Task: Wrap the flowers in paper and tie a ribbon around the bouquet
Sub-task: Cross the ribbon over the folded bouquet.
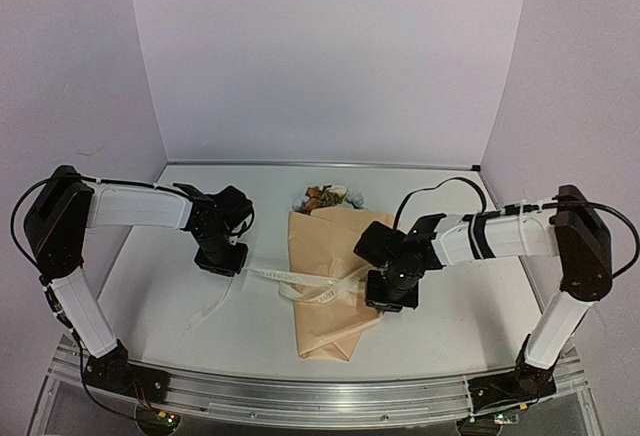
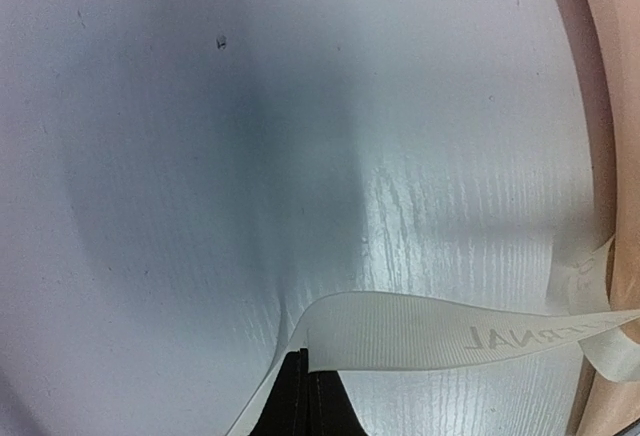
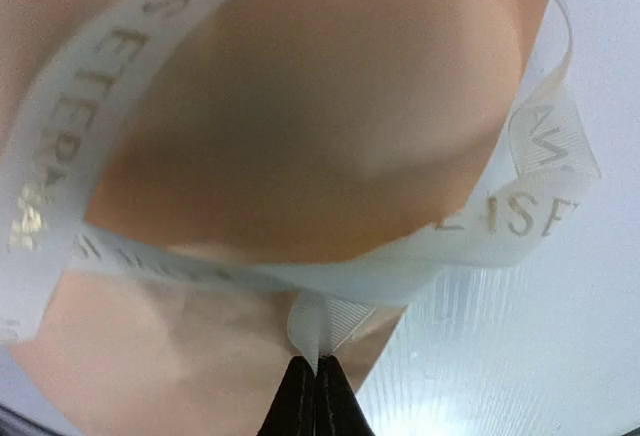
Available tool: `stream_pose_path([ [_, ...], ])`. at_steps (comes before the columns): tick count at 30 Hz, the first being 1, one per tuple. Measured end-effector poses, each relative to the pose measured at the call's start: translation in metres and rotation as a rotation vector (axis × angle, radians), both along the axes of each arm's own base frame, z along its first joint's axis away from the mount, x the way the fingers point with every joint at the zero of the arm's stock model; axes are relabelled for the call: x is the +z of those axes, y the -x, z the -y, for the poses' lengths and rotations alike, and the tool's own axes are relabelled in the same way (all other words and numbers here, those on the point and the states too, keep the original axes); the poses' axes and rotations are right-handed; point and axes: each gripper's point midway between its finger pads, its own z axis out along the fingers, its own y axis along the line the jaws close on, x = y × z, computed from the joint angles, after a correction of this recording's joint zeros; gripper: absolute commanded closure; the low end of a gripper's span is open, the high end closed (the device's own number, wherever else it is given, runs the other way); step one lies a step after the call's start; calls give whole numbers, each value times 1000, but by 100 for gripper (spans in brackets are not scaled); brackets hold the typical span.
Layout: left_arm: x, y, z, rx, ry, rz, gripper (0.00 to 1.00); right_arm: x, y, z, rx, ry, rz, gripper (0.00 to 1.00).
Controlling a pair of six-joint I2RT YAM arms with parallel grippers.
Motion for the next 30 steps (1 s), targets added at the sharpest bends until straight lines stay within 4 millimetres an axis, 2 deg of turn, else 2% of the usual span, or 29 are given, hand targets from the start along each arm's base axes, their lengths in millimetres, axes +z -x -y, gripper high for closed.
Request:
stream_pose_path([
  [3, 0, -5, -7, 26, -7, 5, 100, 11, 17, 9, 28, -46, -67, 100],
  [6, 0, -11, -15, 64, -8, 7, 100, 22, 30, 28, 23, -88, -144, 100],
  [10, 0, -18, -27, 111, -11, 9, 100, 39, 41, 64, 1, -95, -215, 100],
  [14, -1, -23, -36, 140, -13, 7, 100, 56, 42, 103, -48, -80, -251, 100],
  [20, -4, -24, -45, 161, -25, 2, 100, 55, 26, 152, -191, -24, -314, 100],
  [30, -5, -29, -53, 165, -41, 5, 100, 55, -36, 198, -359, 26, -301, 100],
])
